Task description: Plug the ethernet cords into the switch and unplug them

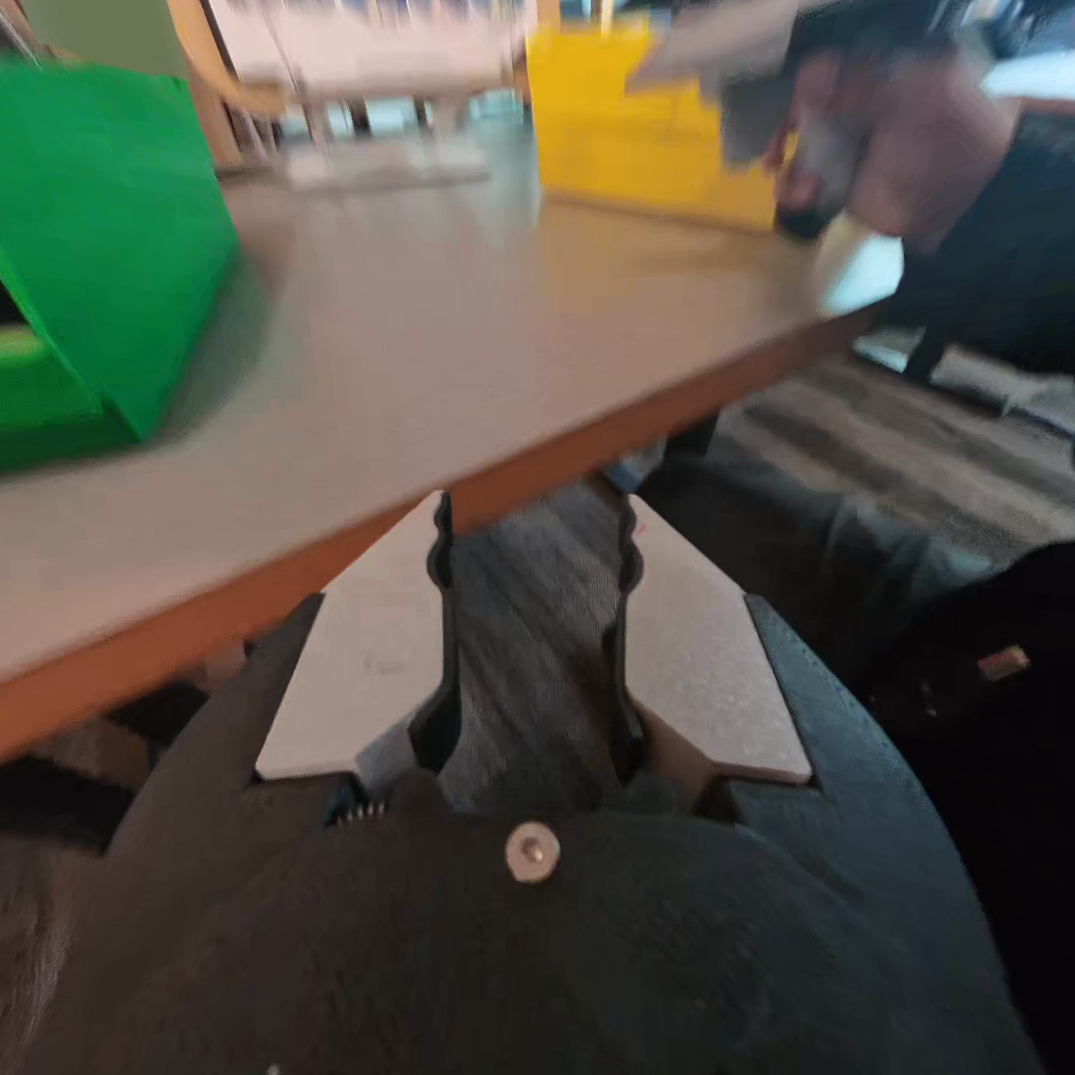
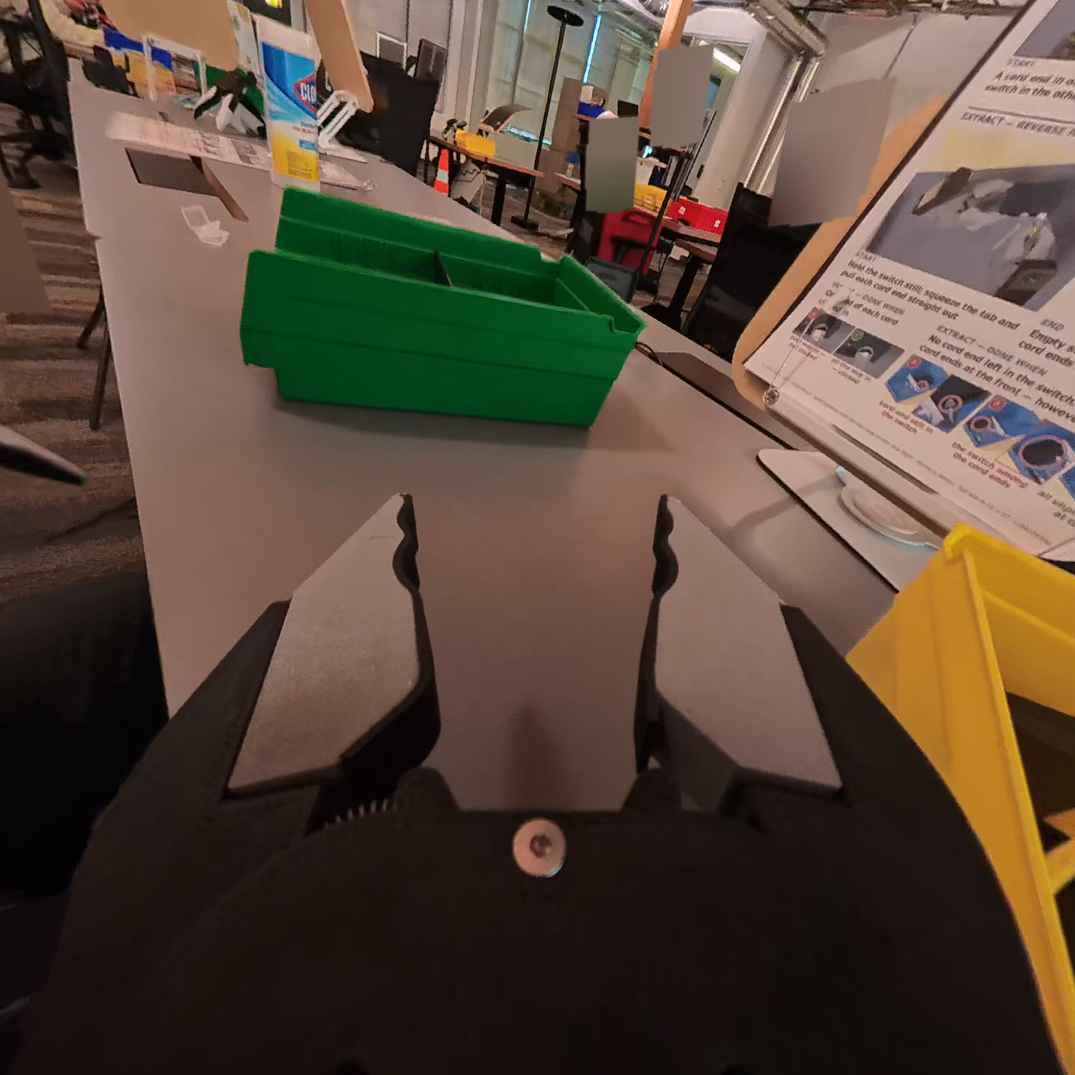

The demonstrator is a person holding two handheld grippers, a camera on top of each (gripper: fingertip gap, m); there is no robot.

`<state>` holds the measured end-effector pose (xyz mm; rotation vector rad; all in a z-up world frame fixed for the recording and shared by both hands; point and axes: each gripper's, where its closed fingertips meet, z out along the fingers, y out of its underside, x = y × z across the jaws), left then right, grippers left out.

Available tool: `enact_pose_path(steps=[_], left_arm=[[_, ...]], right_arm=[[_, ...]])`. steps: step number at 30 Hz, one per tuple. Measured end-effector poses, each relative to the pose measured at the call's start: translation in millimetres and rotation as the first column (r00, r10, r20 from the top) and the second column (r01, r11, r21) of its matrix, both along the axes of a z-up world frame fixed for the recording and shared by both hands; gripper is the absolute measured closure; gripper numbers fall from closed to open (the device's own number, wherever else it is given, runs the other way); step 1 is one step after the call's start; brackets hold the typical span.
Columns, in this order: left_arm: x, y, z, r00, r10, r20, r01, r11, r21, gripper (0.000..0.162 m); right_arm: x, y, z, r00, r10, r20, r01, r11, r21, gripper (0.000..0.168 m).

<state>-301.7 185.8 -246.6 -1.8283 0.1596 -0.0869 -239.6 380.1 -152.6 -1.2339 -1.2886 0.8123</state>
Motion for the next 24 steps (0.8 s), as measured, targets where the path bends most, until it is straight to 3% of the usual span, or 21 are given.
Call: enact_pose_path(steps=[3, 6, 11, 14, 16, 21, 24], left_arm=[[-9.2, 21.7, 36.3, 0.998, 0.013, -0.054, -0.003, 0.983, 0.185, 0.11], [-8.5, 46.2, 42.6, 0.993, 0.019, -0.119, 0.014, 0.963, 0.27, 0.115], [41.4, 68.9, 53.8, 0.982, -0.089, -0.167, 0.148, 0.911, 0.386, 0.126], [49.0, 79.6, 51.2, 0.971, -0.085, -0.223, 0.171, 0.9, 0.402, 0.145], [46.0, 82.7, 32.7, 0.974, -0.103, -0.2, 0.166, 0.93, 0.329, 0.146], [38.4, 62.5, 47.3, 0.976, -0.099, -0.192, 0.164, 0.919, 0.359, 0.156], [35.4, 58.8, 60.5, 0.988, -0.129, -0.082, 0.151, 0.906, 0.396, 0.158]], right_arm=[[-14.3, 0.5, 5.7, 0.999, 0.025, -0.032, -0.026, 0.999, -0.028, 0.09], [-30.3, 5.4, -3.3, 0.999, 0.044, -0.013, -0.045, 0.997, -0.06, 0.089], [-36.0, 12.6, -12.0, 1.0, 0.007, -0.006, -0.008, 0.997, -0.082, 0.087], [-34.1, 20.0, -17.7, 1.0, -0.018, -0.001, 0.017, 0.995, -0.098, 0.091], [-30.4, 24.6, -14.2, 0.999, -0.034, -0.029, 0.03, 0.993, -0.113, 0.093], [-32.5, 18.0, -14.6, 1.0, -0.006, -0.021, 0.004, 0.997, -0.074, 0.099], [-35.5, 17.6, -16.4, 1.0, -0.016, 0.001, 0.016, 1.0, 0.013, 0.104]])
